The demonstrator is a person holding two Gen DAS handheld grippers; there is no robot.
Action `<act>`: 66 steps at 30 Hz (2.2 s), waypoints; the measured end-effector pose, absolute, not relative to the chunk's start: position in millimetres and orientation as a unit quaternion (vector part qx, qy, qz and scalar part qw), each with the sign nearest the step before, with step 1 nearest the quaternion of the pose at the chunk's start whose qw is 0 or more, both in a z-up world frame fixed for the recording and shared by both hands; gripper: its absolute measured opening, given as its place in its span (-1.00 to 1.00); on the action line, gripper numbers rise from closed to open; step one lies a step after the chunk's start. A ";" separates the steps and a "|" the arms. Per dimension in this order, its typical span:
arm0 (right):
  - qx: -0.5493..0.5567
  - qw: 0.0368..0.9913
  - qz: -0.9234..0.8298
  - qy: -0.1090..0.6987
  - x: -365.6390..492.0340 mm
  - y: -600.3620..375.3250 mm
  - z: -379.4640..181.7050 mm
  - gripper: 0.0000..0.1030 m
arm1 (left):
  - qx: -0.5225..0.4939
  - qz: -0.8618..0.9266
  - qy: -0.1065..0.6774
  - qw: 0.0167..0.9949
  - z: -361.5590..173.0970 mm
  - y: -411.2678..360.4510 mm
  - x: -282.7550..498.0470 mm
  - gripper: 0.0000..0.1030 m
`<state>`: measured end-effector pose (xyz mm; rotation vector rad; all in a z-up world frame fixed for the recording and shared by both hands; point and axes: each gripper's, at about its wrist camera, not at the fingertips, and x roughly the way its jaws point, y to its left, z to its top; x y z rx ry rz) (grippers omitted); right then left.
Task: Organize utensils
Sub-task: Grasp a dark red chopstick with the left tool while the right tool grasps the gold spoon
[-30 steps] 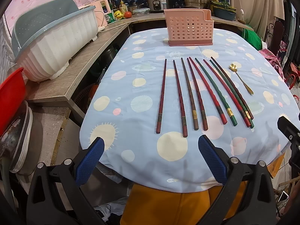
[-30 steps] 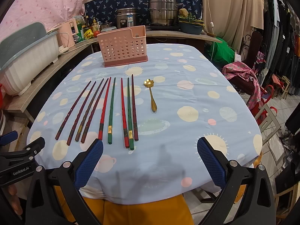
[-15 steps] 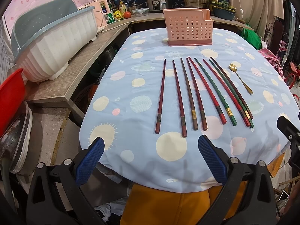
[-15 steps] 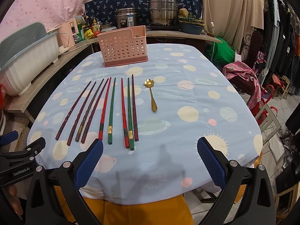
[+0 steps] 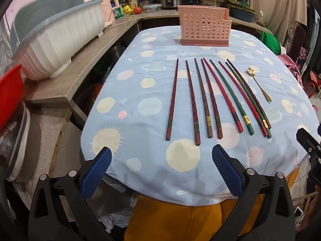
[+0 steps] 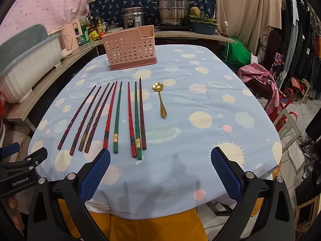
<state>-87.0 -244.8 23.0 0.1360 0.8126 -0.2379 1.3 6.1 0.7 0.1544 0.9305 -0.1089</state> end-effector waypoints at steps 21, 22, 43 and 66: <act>0.096 0.896 -0.119 0.416 -55.9 -276.6 -5.2 0.87 | 0.011 -0.063 0.509 0.859 -49.9 25.4 59.7 0.24; 0.098 0.896 -0.117 0.417 -52.0 -277.8 -6.9 0.83 | 0.010 -0.065 0.511 0.857 -51.5 25.3 61.6 0.19; 0.124 0.890 -0.089 0.429 33.5 -300.6 -35.8 -0.14 | 0.011 -0.097 0.510 0.855 -51.1 17.1 77.2 -0.81; 0.095 0.898 -0.077 0.424 26.1 -290.3 -36.9 -0.80 | 0.008 -0.102 0.508 0.855 -50.4 16.8 75.7 -0.82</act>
